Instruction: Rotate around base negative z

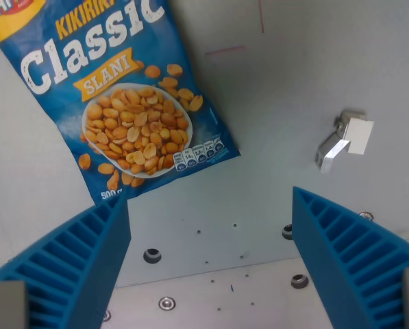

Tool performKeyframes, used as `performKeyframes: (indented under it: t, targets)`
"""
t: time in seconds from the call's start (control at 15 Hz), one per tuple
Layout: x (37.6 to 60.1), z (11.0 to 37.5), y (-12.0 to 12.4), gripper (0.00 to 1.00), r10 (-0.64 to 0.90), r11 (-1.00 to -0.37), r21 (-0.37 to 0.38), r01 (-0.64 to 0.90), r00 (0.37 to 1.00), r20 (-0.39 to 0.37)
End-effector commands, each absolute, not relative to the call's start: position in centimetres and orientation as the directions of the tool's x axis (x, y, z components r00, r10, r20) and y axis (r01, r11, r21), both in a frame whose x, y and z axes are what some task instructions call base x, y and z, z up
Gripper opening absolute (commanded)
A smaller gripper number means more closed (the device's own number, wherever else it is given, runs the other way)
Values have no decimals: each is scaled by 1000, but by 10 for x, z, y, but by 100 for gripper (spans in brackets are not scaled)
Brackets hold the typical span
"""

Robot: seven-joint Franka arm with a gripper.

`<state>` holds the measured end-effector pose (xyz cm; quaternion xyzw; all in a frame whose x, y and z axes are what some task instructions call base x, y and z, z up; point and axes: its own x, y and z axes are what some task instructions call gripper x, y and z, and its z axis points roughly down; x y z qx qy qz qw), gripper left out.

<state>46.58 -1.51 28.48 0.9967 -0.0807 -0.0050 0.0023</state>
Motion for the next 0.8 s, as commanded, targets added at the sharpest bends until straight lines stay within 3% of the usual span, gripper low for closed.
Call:
performKeyframes:
  t: [0.07, 0.8]
  targets:
    - [466, 286, -15, 100, -318, -948, 2, -318, 948, -7]
    - [466, 286, -15, 100, -453, -891, 2, -453, 891, -8]
